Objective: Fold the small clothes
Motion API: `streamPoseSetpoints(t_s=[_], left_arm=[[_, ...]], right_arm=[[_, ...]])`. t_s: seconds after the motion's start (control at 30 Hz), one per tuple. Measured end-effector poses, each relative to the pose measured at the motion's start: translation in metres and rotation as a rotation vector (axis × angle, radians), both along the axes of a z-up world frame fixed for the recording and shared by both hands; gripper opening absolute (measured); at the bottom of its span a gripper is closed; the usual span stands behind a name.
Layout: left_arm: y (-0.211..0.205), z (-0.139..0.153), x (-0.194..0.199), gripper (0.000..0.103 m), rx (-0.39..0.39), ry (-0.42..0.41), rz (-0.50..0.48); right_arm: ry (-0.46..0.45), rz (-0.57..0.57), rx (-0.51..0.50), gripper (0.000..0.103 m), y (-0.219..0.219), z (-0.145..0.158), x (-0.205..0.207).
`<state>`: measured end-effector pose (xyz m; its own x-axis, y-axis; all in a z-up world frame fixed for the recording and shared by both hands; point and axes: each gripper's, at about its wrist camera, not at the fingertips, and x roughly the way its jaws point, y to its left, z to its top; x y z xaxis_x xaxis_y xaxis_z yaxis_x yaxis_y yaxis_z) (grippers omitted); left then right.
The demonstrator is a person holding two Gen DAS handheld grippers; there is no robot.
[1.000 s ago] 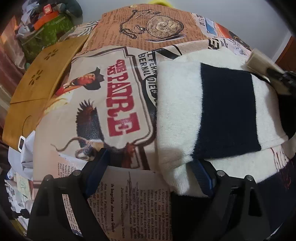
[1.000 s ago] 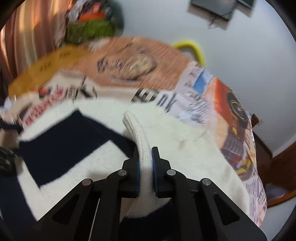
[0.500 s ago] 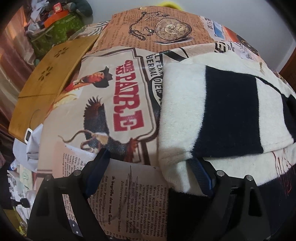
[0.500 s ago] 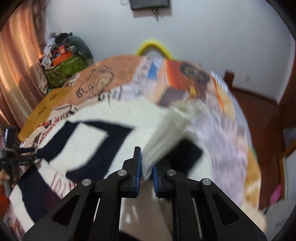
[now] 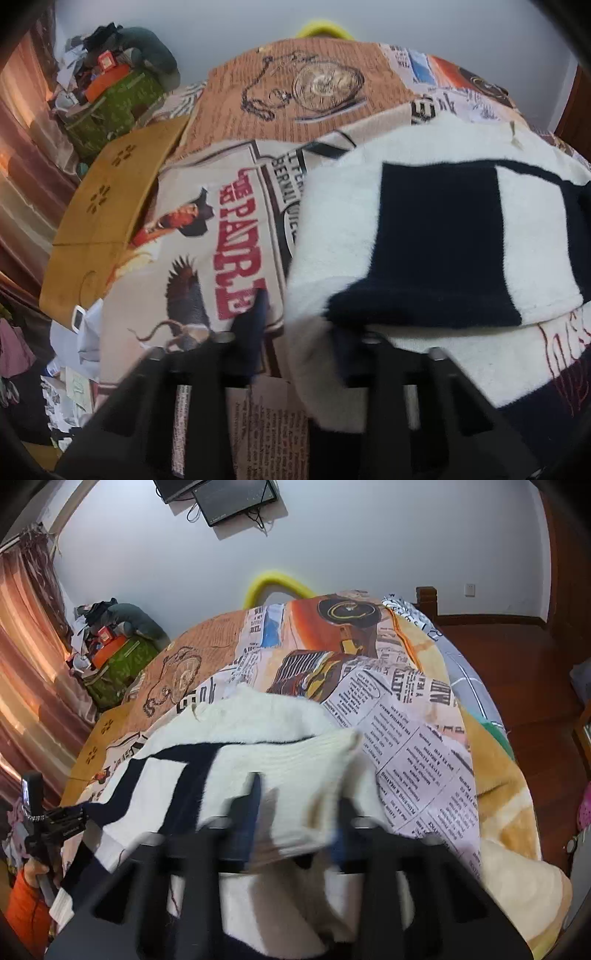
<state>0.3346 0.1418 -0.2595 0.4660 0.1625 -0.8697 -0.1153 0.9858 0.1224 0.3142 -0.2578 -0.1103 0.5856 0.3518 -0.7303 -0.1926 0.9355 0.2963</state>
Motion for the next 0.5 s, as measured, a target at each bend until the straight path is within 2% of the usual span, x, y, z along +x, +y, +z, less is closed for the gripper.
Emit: streamPoseSetpoints(t_s=[0.07,0.17,0.23,0.33,0.37,0.4,0.5], left_arm=[[0.004,-0.006,-0.002,0.02,0.023,0.005,0.038],[0.018,-0.011,-0.006,0.021,-0.05,0.021,0.071],[0.02,-0.007,-0.011,0.026,-0.063,0.026,0.056],[0.021,0.0,-0.022,0.044,-0.046,0.034,0.04],[0.022,0.001,-0.026,0.047,-0.052,0.038,0.037],[0.024,0.002,-0.03,0.049,-0.071,0.046,0.034],[0.028,-0.002,-0.042,0.049,-0.182,0.102,0.027]], right_arm=[[-0.002,0.003,-0.005,0.01,-0.001,-0.001,-0.002],[0.016,0.009,-0.018,0.01,-0.004,-0.006,-0.008],[0.036,0.038,-0.04,0.011,-0.004,-0.007,-0.011],[0.024,0.07,-0.084,0.024,-0.009,0.002,-0.02],[0.006,0.071,-0.091,0.033,-0.012,0.008,-0.022],[-0.015,0.065,-0.098,0.045,-0.017,0.013,-0.022],[-0.067,0.015,-0.12,0.056,-0.036,0.026,-0.025]])
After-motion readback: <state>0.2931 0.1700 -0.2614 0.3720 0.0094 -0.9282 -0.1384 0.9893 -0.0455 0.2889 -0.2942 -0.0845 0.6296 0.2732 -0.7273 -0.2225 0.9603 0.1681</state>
